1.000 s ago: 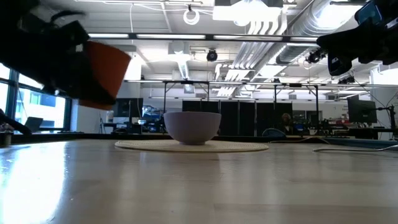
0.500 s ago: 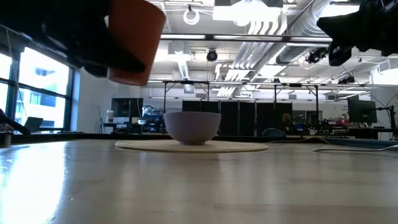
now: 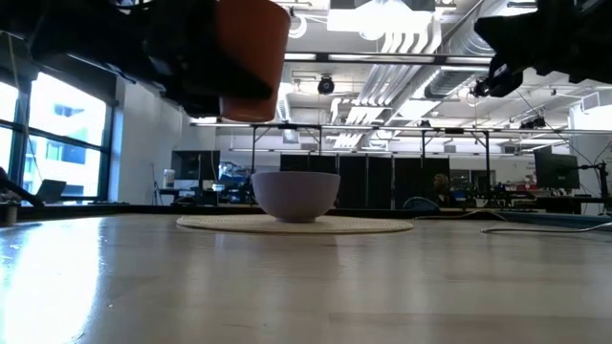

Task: Pick & Place Utensil
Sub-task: Put the orange cup on the yellow placemat to the top right of the violet bowl

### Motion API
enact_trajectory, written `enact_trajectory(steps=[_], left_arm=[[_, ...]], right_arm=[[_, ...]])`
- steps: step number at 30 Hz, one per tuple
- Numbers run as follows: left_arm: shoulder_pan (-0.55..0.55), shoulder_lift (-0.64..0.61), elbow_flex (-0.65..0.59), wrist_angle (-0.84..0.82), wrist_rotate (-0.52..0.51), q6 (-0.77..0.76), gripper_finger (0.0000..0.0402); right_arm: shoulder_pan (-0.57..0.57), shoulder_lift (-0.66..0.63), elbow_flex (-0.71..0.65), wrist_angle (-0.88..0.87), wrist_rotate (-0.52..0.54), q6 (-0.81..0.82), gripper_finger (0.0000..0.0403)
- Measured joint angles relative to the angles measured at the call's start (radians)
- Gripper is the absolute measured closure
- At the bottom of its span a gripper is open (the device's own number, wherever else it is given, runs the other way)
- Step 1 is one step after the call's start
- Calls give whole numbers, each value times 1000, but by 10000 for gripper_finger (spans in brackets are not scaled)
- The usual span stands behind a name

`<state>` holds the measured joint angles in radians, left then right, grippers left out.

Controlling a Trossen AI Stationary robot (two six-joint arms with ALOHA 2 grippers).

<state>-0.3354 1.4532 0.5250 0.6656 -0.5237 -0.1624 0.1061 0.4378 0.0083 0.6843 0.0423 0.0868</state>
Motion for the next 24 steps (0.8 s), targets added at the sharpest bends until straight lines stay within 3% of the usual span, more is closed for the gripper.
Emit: enact_trajectory(steps=[5,14,18,24], left_arm=[[10,0,0,22,17,27,118],[23,0,0,17,13,54,118],[22,0,-1,5,-10,54,118],[21,0,-1,-4,-2,53,118]], right_arm=[[44,297,29,163,11,-9,391],[109,753,292,205,129,-156,379],[108,894,409,196,150,-184,333],[109,1042,530,197,150,-184,231]])
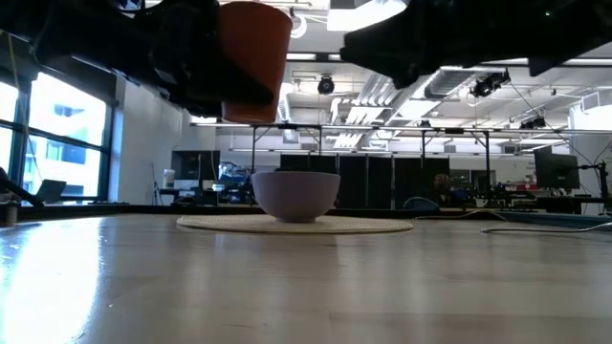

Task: Pick & Place Utensil
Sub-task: Put the orange cup on the yellow placemat to the top right of the violet bowl

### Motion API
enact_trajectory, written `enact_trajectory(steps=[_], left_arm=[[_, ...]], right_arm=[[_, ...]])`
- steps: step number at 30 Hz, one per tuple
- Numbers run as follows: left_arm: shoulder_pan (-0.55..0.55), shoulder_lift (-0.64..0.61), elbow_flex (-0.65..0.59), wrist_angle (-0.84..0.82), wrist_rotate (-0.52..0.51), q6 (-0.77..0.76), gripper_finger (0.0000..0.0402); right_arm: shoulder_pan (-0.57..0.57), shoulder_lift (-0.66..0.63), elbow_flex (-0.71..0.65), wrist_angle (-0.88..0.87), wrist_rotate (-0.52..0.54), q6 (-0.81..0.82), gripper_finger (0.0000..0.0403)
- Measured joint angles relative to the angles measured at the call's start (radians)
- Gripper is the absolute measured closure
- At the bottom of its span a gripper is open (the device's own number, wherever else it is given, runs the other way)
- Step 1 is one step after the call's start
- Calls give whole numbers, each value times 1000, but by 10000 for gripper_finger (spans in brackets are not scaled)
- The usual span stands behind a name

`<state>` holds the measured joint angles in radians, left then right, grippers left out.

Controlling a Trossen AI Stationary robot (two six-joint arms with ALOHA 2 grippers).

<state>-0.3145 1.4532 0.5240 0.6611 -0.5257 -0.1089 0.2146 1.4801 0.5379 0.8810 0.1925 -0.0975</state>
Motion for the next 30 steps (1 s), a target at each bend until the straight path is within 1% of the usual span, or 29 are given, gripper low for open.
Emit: enact_trajectory(steps=[7,10,13,17,20,24,27,30], left_arm=[[0,0,0,-6,48,17,118],[0,0,0,-5,50,26,118],[0,0,0,-5,68,32,118],[0,0,0,-6,83,58,118],[0,0,0,-5,113,76,118],[0,0,0,8,121,80,118],[0,5,0,29,147,87,118],[0,19,0,28,145,88,118]], right_arm=[[-10,113,114,-1,18,5,121],[-18,159,163,-14,6,10,85],[-25,194,202,-39,-12,18,59],[-35,226,240,-49,-35,47,36],[-46,246,268,-54,-88,48,23],[-60,283,315,-55,-165,49,10],[-67,322,356,-65,-185,48,4],[-71,356,393,-63,-192,40,6]])
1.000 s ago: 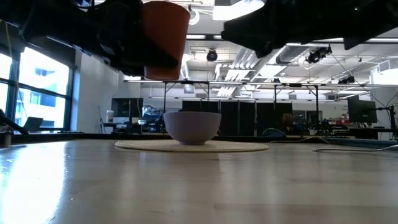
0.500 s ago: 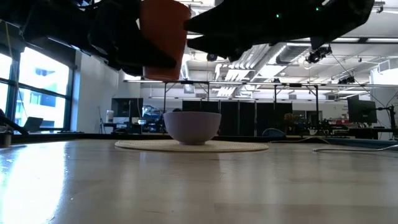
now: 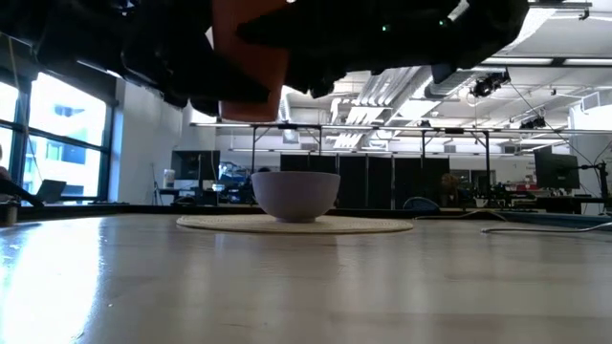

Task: Pick & Place Utensil
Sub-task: Put the orange cup on the yellow placemat to the top right of the violet bowl

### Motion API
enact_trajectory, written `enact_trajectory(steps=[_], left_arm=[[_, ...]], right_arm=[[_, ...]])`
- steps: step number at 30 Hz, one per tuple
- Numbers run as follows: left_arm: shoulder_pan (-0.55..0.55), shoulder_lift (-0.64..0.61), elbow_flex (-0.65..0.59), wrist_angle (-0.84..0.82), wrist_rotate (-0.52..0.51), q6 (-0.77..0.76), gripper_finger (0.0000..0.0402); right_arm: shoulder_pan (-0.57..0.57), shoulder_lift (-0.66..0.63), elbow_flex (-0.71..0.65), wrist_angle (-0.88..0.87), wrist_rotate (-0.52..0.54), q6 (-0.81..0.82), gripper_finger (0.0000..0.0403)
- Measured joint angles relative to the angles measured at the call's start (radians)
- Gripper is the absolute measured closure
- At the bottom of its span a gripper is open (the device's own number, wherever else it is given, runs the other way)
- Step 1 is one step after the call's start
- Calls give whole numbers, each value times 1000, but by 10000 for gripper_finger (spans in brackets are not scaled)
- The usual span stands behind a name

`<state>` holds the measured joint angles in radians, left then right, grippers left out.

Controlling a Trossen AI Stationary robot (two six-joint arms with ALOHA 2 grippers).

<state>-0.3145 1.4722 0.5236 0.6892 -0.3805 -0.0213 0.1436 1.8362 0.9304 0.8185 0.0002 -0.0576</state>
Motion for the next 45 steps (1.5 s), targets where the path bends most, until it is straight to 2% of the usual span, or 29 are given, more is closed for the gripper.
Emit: enact_trajectory(steps=[10,22,30,41,45], left_arm=[[0,27,0,23,-5,-9,117],[0,19,0,0,-15,-10,117],[0,-58,2,-121,-4,-51,117],[0,-72,1,-132,20,-85,116],[0,-72,0,-114,7,-70,100]], right_arm=[[0,17,40,15,28,4,16],[1,17,38,13,47,17,75],[0,17,38,23,50,34,76],[-2,16,39,37,58,62,76],[-2,16,39,43,77,62,76]])
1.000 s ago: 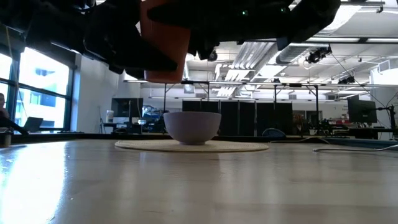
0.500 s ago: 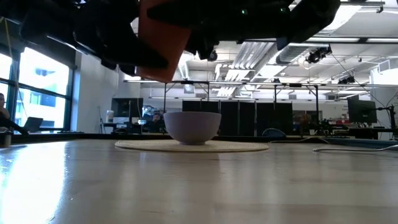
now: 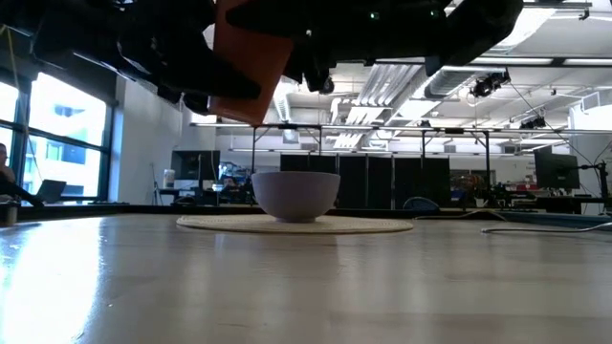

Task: Pick & Place Utensil
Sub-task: Put the orange cup on the yellow placemat to the top right of the violet bowl

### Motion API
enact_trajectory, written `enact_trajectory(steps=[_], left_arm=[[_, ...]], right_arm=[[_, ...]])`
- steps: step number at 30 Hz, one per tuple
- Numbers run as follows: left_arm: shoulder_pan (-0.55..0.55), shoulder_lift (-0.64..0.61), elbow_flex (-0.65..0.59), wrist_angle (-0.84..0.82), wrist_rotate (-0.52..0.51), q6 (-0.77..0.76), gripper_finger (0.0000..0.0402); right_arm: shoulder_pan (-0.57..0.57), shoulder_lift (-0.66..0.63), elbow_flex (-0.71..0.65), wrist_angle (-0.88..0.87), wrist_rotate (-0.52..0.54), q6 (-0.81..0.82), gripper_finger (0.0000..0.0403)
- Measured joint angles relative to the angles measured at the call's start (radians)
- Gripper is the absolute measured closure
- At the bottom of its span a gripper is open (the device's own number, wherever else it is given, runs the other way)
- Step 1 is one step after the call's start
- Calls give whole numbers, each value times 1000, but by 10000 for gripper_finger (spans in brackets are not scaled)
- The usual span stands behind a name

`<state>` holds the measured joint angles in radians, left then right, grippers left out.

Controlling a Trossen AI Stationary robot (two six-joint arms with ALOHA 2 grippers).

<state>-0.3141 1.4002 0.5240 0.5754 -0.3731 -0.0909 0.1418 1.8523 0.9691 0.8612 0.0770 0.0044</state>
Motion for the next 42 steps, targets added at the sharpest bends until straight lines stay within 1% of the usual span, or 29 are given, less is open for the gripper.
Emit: enact_trajectory(steps=[5,9,13,16,21,24,26,29,33,36,38,42], left_arm=[[0,0,0,0,1,17,90],[0,0,0,8,-11,9,103],[0,0,0,5,5,8,111],[0,0,0,0,4,7,95],[0,0,0,-22,0,7,47],[0,-19,0,-83,-36,1,24],[0,-41,1,-130,-55,-19,17],[-2,-88,0,-274,-66,-63,16],[-15,-136,0,-442,-73,-160,22],[-45,-136,0,-497,-84,-209,29],[-69,-129,0,-505,-91,-225,32],[-101,-113,0,-506,-103,-229,39]], right_arm=[[0,0,0,-2,0,-1,75],[-4,0,0,-2,-4,-2,75],[-8,0,0,-5,-5,-1,75],[-9,0,0,-12,-9,-2,75],[-10,-4,-1,-40,7,-5,75],[-10,-44,-2,-125,53,-13,75],[-10,-85,-2,-201,100,-16,75],[-10,-151,-2,-282,191,-30,75],[-27,-249,-3,-389,335,-32,75],[-68,-311,-3,-451,424,-32,75],[-106,-342,-3,-493,470,-28,75],[-218,-359,-3,-533,490,18,75]])
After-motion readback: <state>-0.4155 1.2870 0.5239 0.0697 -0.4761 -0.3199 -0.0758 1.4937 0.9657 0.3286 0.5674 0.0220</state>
